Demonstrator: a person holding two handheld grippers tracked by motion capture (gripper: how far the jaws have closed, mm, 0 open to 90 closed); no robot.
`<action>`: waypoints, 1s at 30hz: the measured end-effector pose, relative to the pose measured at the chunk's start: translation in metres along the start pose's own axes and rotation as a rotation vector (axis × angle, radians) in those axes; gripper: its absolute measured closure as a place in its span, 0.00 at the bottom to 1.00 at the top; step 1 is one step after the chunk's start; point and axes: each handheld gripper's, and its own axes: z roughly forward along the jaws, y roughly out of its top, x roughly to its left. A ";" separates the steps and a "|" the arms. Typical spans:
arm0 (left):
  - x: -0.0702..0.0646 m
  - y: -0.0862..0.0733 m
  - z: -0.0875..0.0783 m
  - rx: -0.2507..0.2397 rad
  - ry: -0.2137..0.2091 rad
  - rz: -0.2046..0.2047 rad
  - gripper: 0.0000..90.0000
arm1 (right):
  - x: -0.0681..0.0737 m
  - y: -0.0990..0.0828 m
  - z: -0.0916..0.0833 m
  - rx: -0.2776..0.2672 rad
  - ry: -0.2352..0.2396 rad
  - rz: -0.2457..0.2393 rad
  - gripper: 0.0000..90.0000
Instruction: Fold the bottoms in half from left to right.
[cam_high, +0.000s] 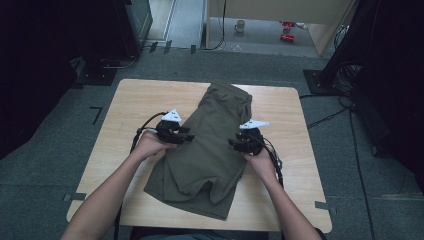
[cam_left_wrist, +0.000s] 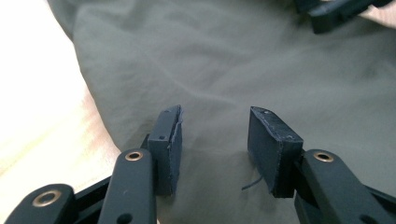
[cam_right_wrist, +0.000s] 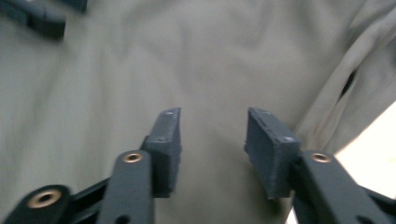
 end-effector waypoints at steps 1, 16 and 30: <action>0.000 -0.002 0.001 0.014 0.001 0.008 0.59 | 0.002 -0.007 0.001 0.018 -0.009 -0.019 0.54; -0.008 -0.027 0.003 -0.001 0.004 -0.012 0.54 | -0.001 -0.036 0.001 -0.011 -0.053 -0.041 0.45; -0.022 -0.048 -0.019 -0.023 0.026 -0.130 0.54 | 0.005 -0.021 0.018 -0.001 -0.021 -0.080 0.45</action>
